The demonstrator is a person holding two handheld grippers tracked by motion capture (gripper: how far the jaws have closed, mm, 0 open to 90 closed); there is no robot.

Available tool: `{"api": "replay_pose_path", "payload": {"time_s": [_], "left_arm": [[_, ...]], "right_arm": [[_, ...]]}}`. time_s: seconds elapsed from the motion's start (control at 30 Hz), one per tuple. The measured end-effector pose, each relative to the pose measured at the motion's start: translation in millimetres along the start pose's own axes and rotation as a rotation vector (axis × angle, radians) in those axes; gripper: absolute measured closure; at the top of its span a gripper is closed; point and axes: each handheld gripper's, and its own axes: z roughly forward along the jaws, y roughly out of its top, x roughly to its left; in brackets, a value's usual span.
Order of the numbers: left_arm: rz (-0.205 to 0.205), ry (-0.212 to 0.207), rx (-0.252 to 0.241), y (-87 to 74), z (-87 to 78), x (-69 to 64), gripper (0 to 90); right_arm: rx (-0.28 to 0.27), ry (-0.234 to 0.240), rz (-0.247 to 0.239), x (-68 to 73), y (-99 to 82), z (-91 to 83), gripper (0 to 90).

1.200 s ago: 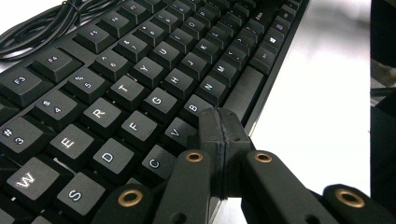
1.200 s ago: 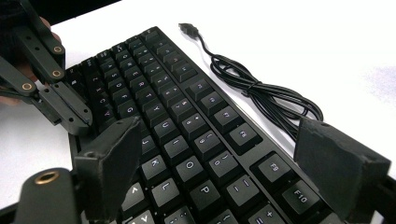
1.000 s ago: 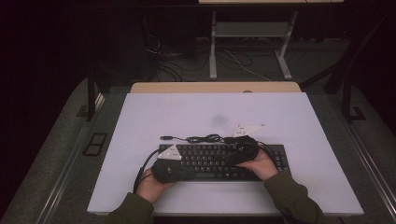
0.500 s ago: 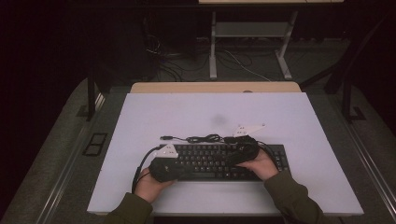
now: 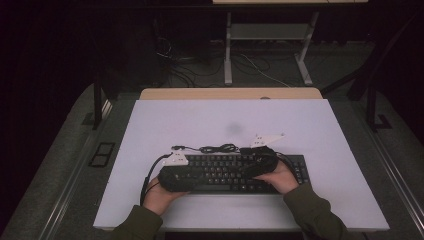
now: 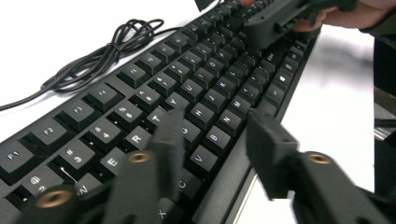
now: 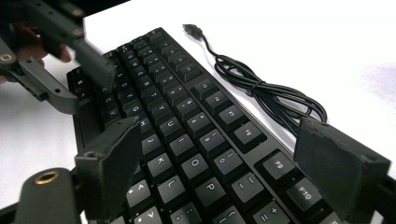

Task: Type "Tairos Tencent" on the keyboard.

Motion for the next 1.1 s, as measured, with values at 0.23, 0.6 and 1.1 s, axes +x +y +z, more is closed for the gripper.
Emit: {"api": "replay_pose_path", "payload": {"time_s": [0.23,0.6,1.1], "left_arm": [[-0.001,0.035,-0.032,3.3,0.5,3.0,35.3],[0.009,0.047,-0.046,8.3,5.6,7.9,27.3],[0.011,0.048,-0.058,9.8,10.1,8.0,27.1]], "right_arm": [[-0.002,0.007,-0.002,0.2,-1.3,-2.2,15.1],[0.004,0.033,-0.001,1.8,-6.2,-12.0,16.9],[0.011,0.072,-0.017,8.9,-20.0,-40.3,41.5]]}}
